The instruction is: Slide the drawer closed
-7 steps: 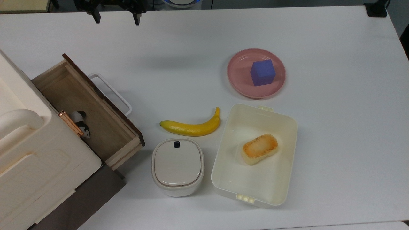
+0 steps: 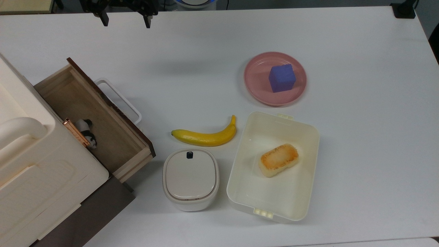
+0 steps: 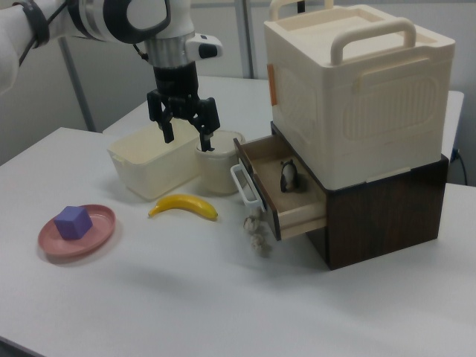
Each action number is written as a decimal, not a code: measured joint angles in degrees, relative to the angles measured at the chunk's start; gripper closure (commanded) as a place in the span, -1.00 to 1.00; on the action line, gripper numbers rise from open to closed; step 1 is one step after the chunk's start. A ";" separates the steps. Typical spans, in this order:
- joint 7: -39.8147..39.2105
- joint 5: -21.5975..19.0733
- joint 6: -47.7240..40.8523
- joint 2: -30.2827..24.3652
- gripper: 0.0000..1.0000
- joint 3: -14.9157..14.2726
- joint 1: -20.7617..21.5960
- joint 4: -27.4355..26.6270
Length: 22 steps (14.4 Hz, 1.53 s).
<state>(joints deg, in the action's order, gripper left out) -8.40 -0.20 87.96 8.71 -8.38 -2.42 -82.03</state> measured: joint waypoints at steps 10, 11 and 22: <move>-0.05 0.00 0.00 1.19 -1.00 0.00 0.15 -0.01; -0.07 0.00 0.00 1.28 -1.00 0.00 0.21 -0.04; -0.10 0.00 0.00 1.45 -1.00 1.78 0.47 -2.54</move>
<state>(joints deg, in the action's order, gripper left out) -8.50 -0.20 87.96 10.16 -6.60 -1.95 -84.57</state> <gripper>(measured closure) 0.000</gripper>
